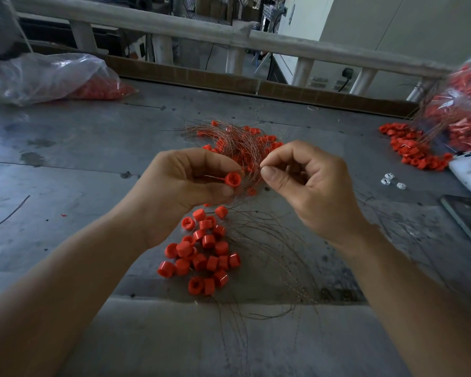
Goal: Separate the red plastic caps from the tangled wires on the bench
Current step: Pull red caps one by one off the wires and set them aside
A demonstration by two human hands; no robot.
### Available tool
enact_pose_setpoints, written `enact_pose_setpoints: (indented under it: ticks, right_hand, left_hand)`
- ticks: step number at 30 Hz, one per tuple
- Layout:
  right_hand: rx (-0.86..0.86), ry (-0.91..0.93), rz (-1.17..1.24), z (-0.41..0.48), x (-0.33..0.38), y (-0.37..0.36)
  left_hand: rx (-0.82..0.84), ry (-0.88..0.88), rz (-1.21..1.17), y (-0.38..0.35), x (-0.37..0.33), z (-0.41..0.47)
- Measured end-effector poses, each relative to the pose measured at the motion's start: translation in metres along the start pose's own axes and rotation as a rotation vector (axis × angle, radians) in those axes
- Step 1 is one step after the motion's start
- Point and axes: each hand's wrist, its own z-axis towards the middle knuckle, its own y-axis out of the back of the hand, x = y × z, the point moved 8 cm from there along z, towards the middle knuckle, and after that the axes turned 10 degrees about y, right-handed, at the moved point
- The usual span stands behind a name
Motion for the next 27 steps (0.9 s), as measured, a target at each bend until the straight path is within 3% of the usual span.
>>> enact_pose_setpoints:
  ticks: [12, 27]
  right_hand:
    - [0.084, -0.030, 0.024, -0.004, 0.003, -0.014]
    - [0.051, -0.070, -0.016, -0.003, -0.002, -0.009]
  left_hand:
    - [0.042, -0.037, -0.032, -0.002, -0.003, -0.002]
    - [0.068, -0.012, -0.155, -0.002, -0.003, -0.003]
